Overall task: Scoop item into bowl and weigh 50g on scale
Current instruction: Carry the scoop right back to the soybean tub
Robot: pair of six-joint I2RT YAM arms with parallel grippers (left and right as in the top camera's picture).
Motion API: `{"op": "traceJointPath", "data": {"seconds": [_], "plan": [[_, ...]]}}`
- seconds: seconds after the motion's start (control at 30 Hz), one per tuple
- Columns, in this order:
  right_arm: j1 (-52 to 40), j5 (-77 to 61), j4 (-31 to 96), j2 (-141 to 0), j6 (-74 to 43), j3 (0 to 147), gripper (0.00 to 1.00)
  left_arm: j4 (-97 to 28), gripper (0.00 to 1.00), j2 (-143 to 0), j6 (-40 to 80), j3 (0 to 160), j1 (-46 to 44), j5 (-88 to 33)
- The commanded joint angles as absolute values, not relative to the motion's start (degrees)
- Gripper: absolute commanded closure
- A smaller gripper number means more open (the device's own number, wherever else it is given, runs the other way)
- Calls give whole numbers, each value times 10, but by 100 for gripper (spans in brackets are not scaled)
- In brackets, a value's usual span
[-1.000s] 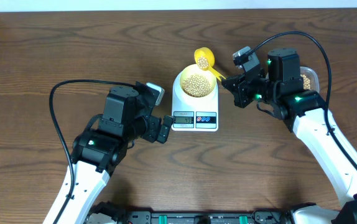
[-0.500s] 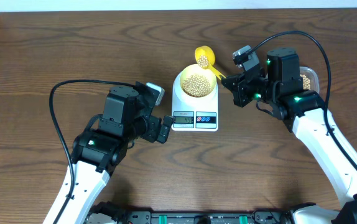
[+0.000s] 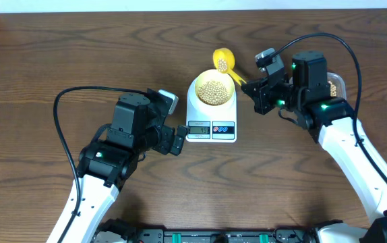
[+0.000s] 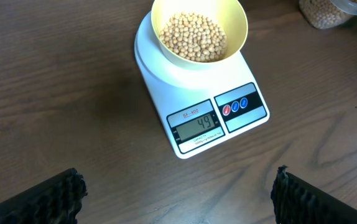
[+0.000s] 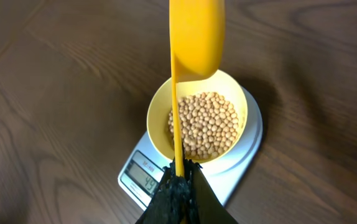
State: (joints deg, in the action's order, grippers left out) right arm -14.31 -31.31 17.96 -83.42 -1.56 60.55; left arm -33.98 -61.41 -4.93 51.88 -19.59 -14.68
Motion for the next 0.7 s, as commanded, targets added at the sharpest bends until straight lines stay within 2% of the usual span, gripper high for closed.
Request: {"op": "traceJointPath", "data": {"seconds": [0.0, 0.17, 0.3, 0.67], "plan": [[-126, -330, 163, -826, -62, 607, 99, -338, 2, -614, -53, 519, -193, -143], [-101, -373, 158, -818, -67, 607, 99, -338, 2, -614, -53, 519, -193, -143], [-78, -373, 158, -813, -119, 607, 99, -338, 2, -614, -53, 519, -193, -143], [-24, -372, 159, -808, -153, 607, 98, -337, 2, -614, -53, 519, -193, -143]]}}
